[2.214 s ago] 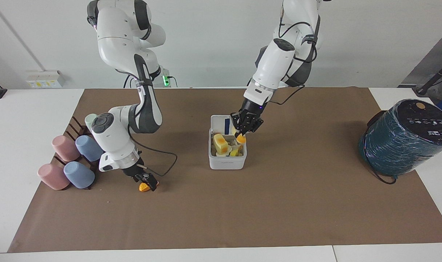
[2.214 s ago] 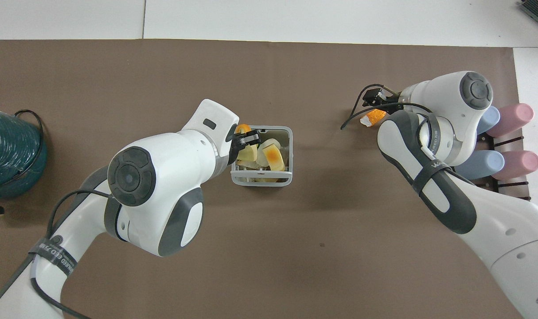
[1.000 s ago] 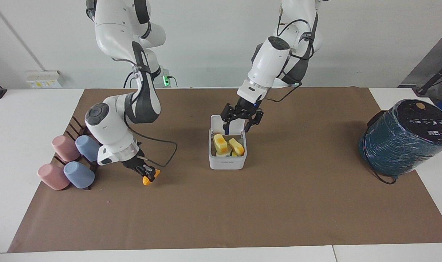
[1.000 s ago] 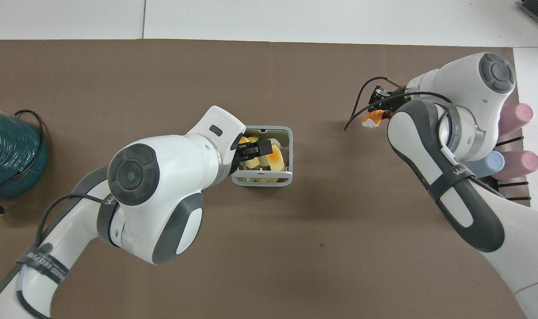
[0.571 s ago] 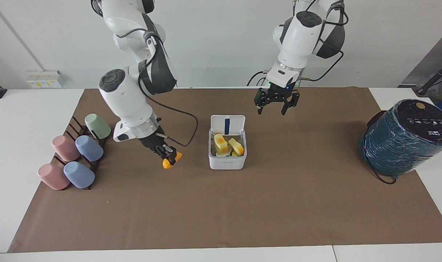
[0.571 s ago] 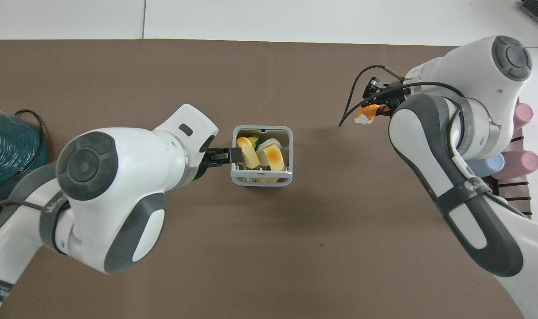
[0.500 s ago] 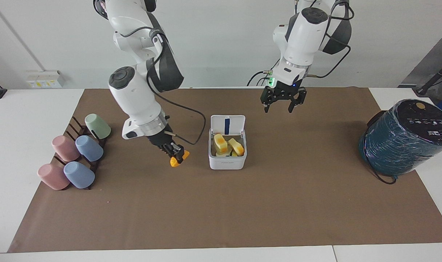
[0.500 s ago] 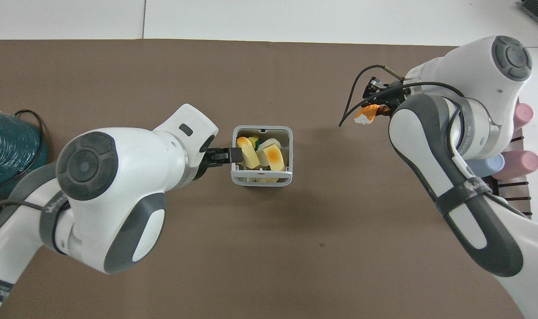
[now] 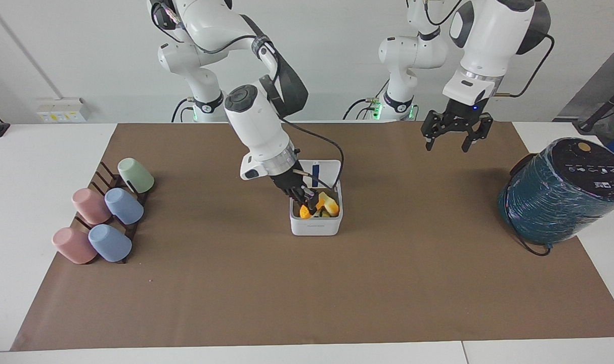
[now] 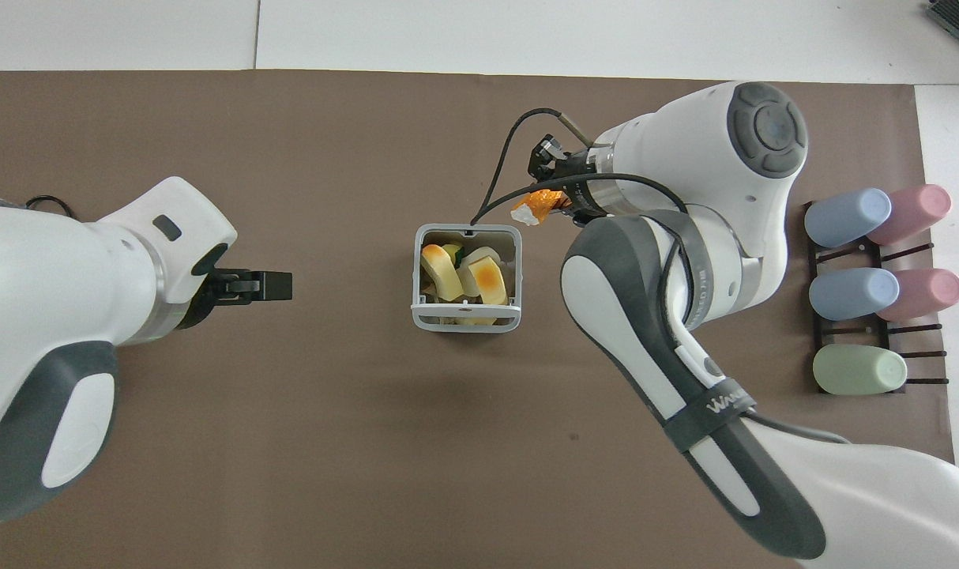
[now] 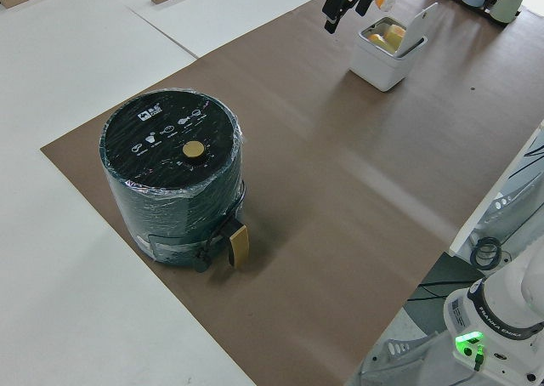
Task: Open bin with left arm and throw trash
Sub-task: 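Carry the orange with the right gripper while the left gripper retracts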
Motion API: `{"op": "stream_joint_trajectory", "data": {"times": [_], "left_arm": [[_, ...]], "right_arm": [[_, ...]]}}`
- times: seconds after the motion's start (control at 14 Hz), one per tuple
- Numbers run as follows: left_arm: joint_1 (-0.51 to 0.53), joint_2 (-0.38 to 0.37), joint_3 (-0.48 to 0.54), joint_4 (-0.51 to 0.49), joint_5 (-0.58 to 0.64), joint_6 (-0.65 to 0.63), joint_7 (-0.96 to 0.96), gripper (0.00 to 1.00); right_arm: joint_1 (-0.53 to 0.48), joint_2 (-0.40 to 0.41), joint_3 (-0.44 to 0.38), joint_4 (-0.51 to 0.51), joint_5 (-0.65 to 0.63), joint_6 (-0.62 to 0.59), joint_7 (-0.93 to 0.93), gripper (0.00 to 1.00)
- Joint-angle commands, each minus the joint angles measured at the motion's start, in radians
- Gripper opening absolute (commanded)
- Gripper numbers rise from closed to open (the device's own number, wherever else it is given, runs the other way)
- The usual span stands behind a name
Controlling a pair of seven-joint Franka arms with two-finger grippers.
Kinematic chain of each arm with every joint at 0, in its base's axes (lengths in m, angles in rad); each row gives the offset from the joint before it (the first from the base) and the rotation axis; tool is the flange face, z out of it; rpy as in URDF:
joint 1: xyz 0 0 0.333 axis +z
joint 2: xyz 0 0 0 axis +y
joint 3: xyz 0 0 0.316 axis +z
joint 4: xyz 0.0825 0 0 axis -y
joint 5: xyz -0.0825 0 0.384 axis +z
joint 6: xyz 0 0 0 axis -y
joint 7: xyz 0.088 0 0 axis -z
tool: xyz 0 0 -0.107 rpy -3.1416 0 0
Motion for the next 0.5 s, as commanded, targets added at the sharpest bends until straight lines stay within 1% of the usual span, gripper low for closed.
{"op": "stream_joint_trajectory", "data": {"times": [0.0, 0.07, 0.21, 0.29, 0.43], "left_arm": [[0.034, 0.094, -0.011, 0.197, 0.018, -0.13, 0.035, 1.0], [0.044, 0.117, -0.011, 0.249, 0.015, -0.167, 0.04, 1.0], [0.047, 0.148, -0.008, 0.321, 0.012, -0.23, 0.041, 1.0], [0.06, 0.147, -0.008, 0.328, 0.01, -0.242, 0.041, 1.0], [0.071, 0.118, -0.008, 0.305, 0.007, -0.271, 0.041, 1.0]], "right_arm": [[0.026, 0.011, 0.001, -0.014, 0.02, -0.011, 0.033, 0.0], [0.026, 0.003, 0.001, -0.044, 0.018, -0.024, 0.033, 0.0], [0.018, 0.003, -0.001, -0.048, 0.02, -0.039, 0.034, 0.0], [0.018, 0.007, 0.001, -0.048, 0.02, -0.041, 0.036, 0.0], [0.021, 0.012, 0.001, -0.057, 0.02, -0.044, 0.039, 0.0]]}}
